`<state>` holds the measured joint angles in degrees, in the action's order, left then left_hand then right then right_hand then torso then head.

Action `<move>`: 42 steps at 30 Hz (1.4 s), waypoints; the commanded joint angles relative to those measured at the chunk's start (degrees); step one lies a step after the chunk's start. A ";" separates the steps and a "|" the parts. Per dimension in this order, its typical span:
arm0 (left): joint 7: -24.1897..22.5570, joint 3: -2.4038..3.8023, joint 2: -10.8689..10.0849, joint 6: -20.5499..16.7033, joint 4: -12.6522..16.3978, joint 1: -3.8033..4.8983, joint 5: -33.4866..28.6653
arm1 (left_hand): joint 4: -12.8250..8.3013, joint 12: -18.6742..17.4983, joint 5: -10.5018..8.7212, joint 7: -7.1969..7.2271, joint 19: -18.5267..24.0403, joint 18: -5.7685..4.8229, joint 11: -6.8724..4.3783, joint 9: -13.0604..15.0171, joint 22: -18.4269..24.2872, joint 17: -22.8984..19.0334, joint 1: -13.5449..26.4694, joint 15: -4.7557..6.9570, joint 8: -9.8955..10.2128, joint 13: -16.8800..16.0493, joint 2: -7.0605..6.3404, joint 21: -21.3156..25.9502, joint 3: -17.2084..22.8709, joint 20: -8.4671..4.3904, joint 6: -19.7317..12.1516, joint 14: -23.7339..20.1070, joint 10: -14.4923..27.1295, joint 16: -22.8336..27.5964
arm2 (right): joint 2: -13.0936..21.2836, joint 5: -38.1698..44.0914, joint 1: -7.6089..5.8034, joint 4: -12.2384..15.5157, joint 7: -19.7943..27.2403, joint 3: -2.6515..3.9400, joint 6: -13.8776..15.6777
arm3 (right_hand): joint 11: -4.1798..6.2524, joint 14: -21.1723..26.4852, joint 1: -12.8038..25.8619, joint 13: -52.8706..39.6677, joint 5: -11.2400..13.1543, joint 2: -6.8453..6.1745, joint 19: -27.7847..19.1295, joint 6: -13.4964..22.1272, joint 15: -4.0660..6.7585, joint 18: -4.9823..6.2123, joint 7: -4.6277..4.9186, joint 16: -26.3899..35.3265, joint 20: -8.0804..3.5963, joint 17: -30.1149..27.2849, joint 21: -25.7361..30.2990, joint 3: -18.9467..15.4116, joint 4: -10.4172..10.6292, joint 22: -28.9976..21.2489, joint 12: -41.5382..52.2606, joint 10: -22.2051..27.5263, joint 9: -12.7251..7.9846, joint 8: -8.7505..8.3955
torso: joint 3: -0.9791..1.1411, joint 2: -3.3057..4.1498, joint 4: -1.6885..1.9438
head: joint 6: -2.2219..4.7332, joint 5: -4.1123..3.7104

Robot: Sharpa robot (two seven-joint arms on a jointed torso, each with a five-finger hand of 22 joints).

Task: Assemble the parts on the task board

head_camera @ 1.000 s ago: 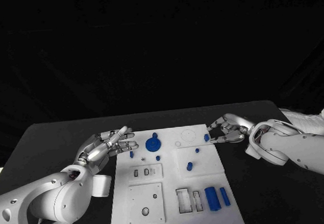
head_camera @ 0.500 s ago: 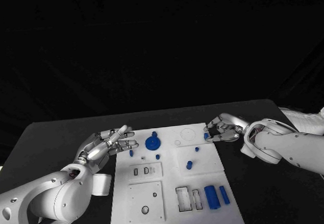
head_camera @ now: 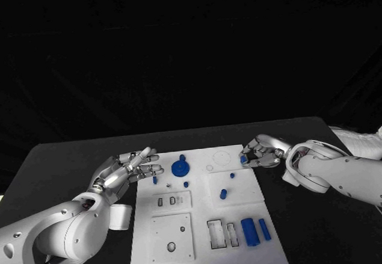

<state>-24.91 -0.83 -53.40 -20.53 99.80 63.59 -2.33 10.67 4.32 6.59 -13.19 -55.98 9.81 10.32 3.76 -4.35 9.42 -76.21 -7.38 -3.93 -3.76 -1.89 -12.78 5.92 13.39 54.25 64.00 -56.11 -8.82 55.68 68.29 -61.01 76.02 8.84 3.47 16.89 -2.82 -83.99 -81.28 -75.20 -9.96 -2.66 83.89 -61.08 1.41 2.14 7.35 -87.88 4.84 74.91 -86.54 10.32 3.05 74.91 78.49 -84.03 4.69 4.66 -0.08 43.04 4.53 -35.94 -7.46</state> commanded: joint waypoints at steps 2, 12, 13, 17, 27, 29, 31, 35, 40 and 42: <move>-0.22 0.02 0.09 1.18 0.11 0.01 -0.04 | -0.41 -0.22 -0.26 -0.39 -0.01 0.68 0.30 -0.05 0.08 0.09 0.06 -0.12 0.25 0.04 0.67 0.33 -0.03 0.28 -0.12 -0.41 -0.01 0.37 | -0.15 1.26 0.08 -0.06 0.21 0.01 -1.05 | 0.76 -5.01 -0.04 -6.77 0.22 0.87 2.83 -1.50 0.52 -0.56 -0.38 -0.23 -0.59 10.25 -0.32 0.94 -0.39 7.90 -0.06 -0.50 0.20 0.65 | 0.01 0.00 0.02 | -0.07 0.02; -0.16 0.02 0.07 1.21 0.11 0.01 -0.04 | -0.49 -0.23 -0.25 -0.40 -0.02 0.69 0.31 -0.05 0.09 0.11 -0.01 -0.12 0.25 0.04 0.76 0.35 0.03 0.29 -0.13 -0.40 -0.01 0.40 | -0.33 0.39 0.09 0.05 1.20 0.02 1.35 | 2.20 -5.10 -0.25 -7.09 0.53 2.56 2.99 -5.81 1.71 -0.63 -2.14 -0.37 -1.60 10.66 -0.47 3.41 -1.83 8.26 0.30 -0.76 0.93 2.55 | 0.00 0.02 -0.01 | -0.15 0.01; -0.15 0.02 0.07 1.21 0.11 0.01 -0.04 | -0.49 -0.23 -0.25 -0.40 -0.02 0.69 0.31 -0.05 0.09 0.11 -0.01 -0.12 0.25 0.04 0.76 0.35 0.03 0.29 -0.13 -0.40 -0.01 0.40 | -0.34 0.32 0.09 0.07 1.21 0.03 1.70 | 2.27 -5.11 -0.19 -7.11 0.53 2.63 3.00 -5.91 1.76 -0.63 -2.21 -0.38 -1.66 10.70 -0.48 3.50 -1.89 8.28 0.33 -0.79 0.96 2.62 | 0.01 0.01 0.02 | -0.14 0.03; -0.15 0.02 0.07 1.25 0.06 0.01 -0.04 | -0.49 -0.23 -0.25 -0.40 -0.02 0.69 0.31 -0.05 0.09 0.11 -0.01 -0.12 0.25 0.04 0.76 0.35 0.03 0.29 -0.13 -0.40 -0.01 0.40 | -0.36 0.04 0.09 0.72 0.88 0.20 4.64 | 2.42 -5.15 0.07 -7.28 0.53 2.73 3.03 -6.14 1.92 -0.65 -2.37 -0.46 -1.84 10.91 -0.50 3.72 -2.03 8.34 0.55 -0.93 1.03 2.78 | -0.02 -0.05 0.02 | -0.29 0.20; -0.14 0.02 0.27 1.44 -0.76 0.00 -0.30 | -0.49 -0.23 -0.25 -0.40 -0.02 0.69 0.31 -0.05 0.09 0.11 -0.01 -0.12 0.25 0.04 0.76 0.35 0.03 0.29 -0.13 -0.40 -0.01 0.40 | -0.11 1.10 -0.91 8.50 -4.08 0.81 7.77 | 2.65 -5.24 1.84 -7.34 0.21 2.77 3.11 -6.13 2.20 -0.68 -2.60 -0.60 -2.20 11.29 -0.56 3.89 -1.79 8.47 0.60 -1.08 1.06 2.89 | -0.21 -0.47 -0.02 | -0.86 1.33; -0.08 0.02 0.51 1.60 -1.10 -0.01 -1.41 | -0.51 -0.24 -0.25 -0.39 -0.02 0.69 0.31 -0.05 0.10 0.12 -0.03 -0.12 0.25 0.04 0.79 0.36 0.04 0.29 -0.13 -0.40 -0.02 0.41 | -0.64 2.23 -1.10 10.39 -5.31 0.83 8.09 | 2.70 -5.22 1.93 -7.20 -0.17 2.78 3.05 -6.07 2.24 -0.65 -2.64 -0.56 -2.26 11.19 -0.49 4.05 -1.91 8.33 0.37 -0.99 1.05 2.88 | -0.32 -0.76 0.02 | -1.21 1.50; -0.08 0.02 0.76 1.76 -1.42 -0.02 -3.50 | -0.60 -0.23 -0.25 -0.36 -0.05 0.69 0.28 -0.05 0.12 0.15 -0.10 -0.11 0.24 0.03 0.93 0.38 0.12 0.29 -0.11 -0.37 -0.07 0.45 | -1.35 3.85 -1.15 12.10 -6.16 0.84 8.27 | 2.71 -5.22 2.00 -7.14 -0.34 2.75 3.03 -6.03 2.26 -0.64 -2.64 -0.56 -2.28 11.19 -0.46 4.11 -1.98 8.27 0.27 -0.94 1.05 2.86 | -0.40 -0.97 0.31 | -1.40 1.36; -0.27 0.02 0.99 2.17 -2.03 -0.09 -5.55 | -0.74 -0.19 -0.25 -0.30 -0.11 0.71 0.24 -0.03 0.13 0.21 -0.20 -0.08 0.20 0.01 1.06 0.40 0.20 0.27 -0.02 -0.29 -0.19 0.47 | -3.06 6.65 -0.99 14.54 -8.03 0.79 7.99 | 2.70 -5.20 2.57 -6.94 0.05 2.52 2.98 -5.97 2.28 -0.61 -2.63 -0.52 -2.33 11.11 -0.41 4.09 -1.97 8.16 -0.05 -0.82 1.03 2.85 | -0.51 -1.35 0.60 | -2.09 2.15; -0.51 0.02 1.22 2.73 -3.04 -0.13 -6.44 | -0.81 -0.15 -0.25 -0.27 -0.14 0.71 0.21 -0.02 0.14 0.23 -0.24 -0.06 0.17 -0.01 1.13 0.41 0.23 0.27 0.05 -0.26 -0.30 0.49 | -6.64 10.86 -0.41 15.83 -11.41 0.29 6.27 | 2.72 -5.18 3.26 -6.88 0.62 2.38 2.90 -5.95 2.30 -0.57 -2.65 -0.47 -2.36 11.01 -0.31 4.06 -1.87 7.97 -0.17 -0.80 1.02 2.84 | -0.72 -1.92 0.60 | -3.28 3.57; -0.59 0.02 1.35 2.88 -3.44 -0.13 -6.58 | -0.84 -0.13 -0.26 -0.25 -0.16 0.72 0.19 -0.01 0.15 0.25 -0.25 -0.05 0.15 -0.02 1.16 0.42 0.24 0.26 0.09 -0.24 -0.36 0.50 | -8.32 12.57 -0.04 15.82 -12.72 -0.06 5.31 | 2.72 -5.15 3.45 -6.86 0.72 2.40 2.88 -5.95 2.30 -0.56 -2.66 -0.42 -2.37 10.89 -0.29 4.08 -1.82 7.92 -0.22 -0.79 1.02 2.84 | -0.83 -2.14 0.66 | -3.59 4.24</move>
<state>-24.79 -0.84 -52.25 -19.54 96.54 63.44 -6.95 10.19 4.32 6.59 -13.19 -55.98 9.80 10.32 3.76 -4.26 9.59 -76.29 -7.38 -3.93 -3.77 -1.35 -12.64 6.08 13.39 54.25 64.01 -56.11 -8.60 47.99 75.39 -61.31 91.77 0.33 3.52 23.94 -0.52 -83.94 -78.37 -75.04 -9.43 -0.44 83.90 -64.65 3.38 2.14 6.59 -88.13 2.97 74.94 -86.76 14.26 1.02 74.93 78.49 -84.15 4.86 6.21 -0.73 41.34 5.09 -39.03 -4.01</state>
